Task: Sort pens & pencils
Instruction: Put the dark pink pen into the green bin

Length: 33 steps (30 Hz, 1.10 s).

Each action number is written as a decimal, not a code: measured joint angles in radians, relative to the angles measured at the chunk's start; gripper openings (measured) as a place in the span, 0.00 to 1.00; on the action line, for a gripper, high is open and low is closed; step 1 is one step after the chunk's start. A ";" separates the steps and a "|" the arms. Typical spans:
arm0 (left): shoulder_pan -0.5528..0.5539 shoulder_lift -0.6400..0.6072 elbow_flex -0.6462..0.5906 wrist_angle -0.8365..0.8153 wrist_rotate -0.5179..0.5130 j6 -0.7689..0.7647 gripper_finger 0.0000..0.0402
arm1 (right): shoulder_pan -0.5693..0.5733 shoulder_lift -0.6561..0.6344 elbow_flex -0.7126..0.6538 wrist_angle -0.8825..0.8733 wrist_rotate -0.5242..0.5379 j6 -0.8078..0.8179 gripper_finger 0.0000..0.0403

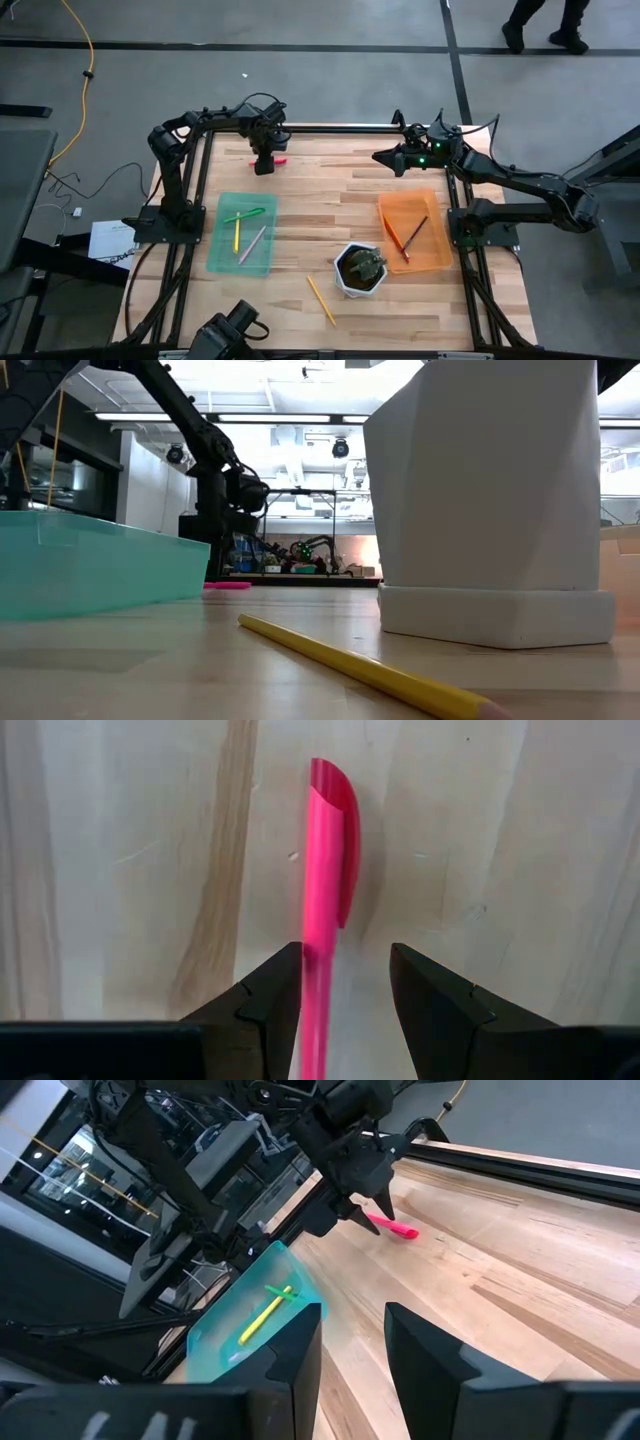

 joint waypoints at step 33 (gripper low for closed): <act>0.000 0.011 0.001 0.020 -0.059 0.000 0.19 | 0.000 0.000 0.000 -0.006 0.000 -0.002 0.26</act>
